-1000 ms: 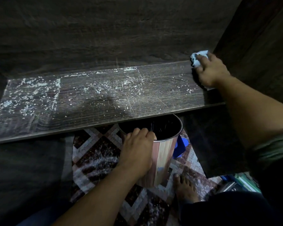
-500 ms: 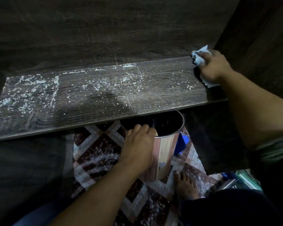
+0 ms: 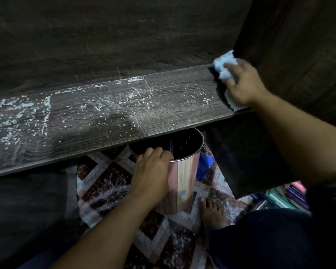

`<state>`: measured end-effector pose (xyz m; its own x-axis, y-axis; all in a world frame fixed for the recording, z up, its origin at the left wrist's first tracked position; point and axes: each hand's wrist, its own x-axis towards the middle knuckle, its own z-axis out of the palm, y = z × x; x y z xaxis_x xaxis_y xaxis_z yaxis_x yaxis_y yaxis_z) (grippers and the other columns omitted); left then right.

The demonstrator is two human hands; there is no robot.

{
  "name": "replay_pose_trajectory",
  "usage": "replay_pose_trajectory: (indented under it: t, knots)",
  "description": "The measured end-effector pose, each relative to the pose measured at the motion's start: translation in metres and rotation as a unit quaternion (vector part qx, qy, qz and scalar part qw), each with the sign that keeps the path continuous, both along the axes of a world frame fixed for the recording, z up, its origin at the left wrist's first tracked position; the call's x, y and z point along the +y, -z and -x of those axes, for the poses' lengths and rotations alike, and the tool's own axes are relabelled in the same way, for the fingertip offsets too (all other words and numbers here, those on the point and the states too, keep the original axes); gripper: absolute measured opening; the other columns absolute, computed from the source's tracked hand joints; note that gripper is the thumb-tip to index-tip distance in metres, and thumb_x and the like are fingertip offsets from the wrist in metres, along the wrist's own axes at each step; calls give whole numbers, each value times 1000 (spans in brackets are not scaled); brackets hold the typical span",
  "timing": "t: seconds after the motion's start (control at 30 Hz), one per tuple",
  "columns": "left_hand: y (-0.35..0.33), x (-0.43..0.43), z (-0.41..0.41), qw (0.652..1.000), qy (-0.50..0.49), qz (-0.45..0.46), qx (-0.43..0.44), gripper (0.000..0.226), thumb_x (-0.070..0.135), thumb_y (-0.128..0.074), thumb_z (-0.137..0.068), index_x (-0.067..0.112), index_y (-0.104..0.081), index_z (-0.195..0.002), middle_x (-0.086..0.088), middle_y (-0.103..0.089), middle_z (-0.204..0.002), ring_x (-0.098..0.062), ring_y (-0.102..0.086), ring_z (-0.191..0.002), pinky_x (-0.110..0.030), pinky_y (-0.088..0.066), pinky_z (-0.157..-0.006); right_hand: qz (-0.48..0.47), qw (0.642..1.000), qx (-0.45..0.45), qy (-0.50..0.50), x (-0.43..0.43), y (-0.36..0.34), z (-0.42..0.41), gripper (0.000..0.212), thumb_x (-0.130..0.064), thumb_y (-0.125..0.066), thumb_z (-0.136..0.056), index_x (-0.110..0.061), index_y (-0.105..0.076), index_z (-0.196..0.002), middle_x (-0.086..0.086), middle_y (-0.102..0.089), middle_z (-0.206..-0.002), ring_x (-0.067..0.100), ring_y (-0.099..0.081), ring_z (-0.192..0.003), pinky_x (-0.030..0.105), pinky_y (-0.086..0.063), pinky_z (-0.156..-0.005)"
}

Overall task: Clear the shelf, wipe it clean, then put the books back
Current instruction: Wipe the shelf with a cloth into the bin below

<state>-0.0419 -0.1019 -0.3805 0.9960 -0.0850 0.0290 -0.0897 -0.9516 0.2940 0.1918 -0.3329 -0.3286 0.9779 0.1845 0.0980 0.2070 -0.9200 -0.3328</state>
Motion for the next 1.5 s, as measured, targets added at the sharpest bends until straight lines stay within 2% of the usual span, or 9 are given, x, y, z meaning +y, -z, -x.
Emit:
replay_pose_trajectory:
  t: [0.13, 0.23, 0.37, 0.63, 0.8, 0.97, 1.2, 1.37, 1.5]
  knots:
    - [0, 0, 1, 1000, 3, 4, -4, 34, 5, -60, -77, 21, -60, -107, 2, -54, -102, -21, -47, -99, -32, -35, -83, 10, 999, -23, 40, 21, 19, 6, 52, -40, -32, -99, -22, -38, -148, 19, -27, -156, 33, -24, -144, 38, -21, -117]
    - [1, 2, 3, 1000, 15, -2, -2, 35, 3, -64, -72, 20, -60, -102, 1, -54, -98, -22, -48, -96, -32, -36, -79, 12, 1000, -9, 15, 30, 17, 8, 48, -33, -34, -101, -26, -37, -148, 13, -25, -158, 28, -22, -145, 36, -20, -118]
    - [2, 7, 8, 999, 33, 5, -4, 33, 3, -66, -69, 20, -59, -97, 2, -53, -95, -22, -48, -94, -31, -36, -77, -16, 998, 21, -55, 43, 16, 21, 45, -25, -40, -100, -30, -44, -144, 9, -26, -158, 25, -22, -146, 34, -19, -118]
    - [-8, 10, 13, 998, 60, 23, 11, 29, 12, -56, -83, 27, -56, -108, 7, -50, -104, -18, -43, -105, -29, -32, -86, -92, 979, 100, -149, 59, 9, 59, 46, -9, -48, -94, -34, -58, -132, 0, -32, -156, 19, -26, -144, 37, -18, -120]
    - [-12, 9, 13, 998, 60, 3, 14, 32, 10, -55, -83, 29, -56, -108, 9, -51, -103, -17, -44, -104, -27, -28, -79, -98, 974, 115, -171, 66, 6, 88, 48, -3, -50, -92, -33, -61, -128, -2, -34, -154, 15, -30, -142, 26, -19, -118]
    - [-13, 10, 14, 998, 61, 6, 18, 31, 10, -54, -82, 27, -57, -107, 7, -52, -102, -18, -44, -103, -29, -32, -83, -77, 970, 124, -193, 72, -3, 126, 46, -3, -53, -91, -30, -63, -128, 0, -43, -149, 12, -35, -139, 14, -17, -111]
    - [-12, 10, 13, 997, 63, 20, 27, 28, 12, -51, -84, 24, -60, -107, 3, -55, -102, -21, -46, -102, -33, -36, -86, -161, 983, 8, -88, 67, -26, 140, 46, 1, -50, -88, -20, -66, -125, 8, -51, -141, 19, -47, -130, 6, -20, -106]
    - [-11, 10, 10, 997, 59, 15, 39, 27, 14, -50, -86, 24, -58, -109, 3, -54, -105, -20, -45, -105, -34, -37, -89, -123, 992, -31, -24, 65, -7, 109, 50, -7, -54, -85, -17, -59, -133, 12, -51, -141, 30, -47, -128, 32, -33, -112]
    - [-10, 9, 9, 997, 62, 4, 48, 28, 16, -52, -86, 26, -57, -111, 4, -52, -107, -20, -44, -107, -34, -37, -92, 11, 999, 51, 0, 67, 12, 103, 60, -39, -53, -88, -34, -37, -146, 10, -30, -155, 36, -31, -138, 43, -21, -115]
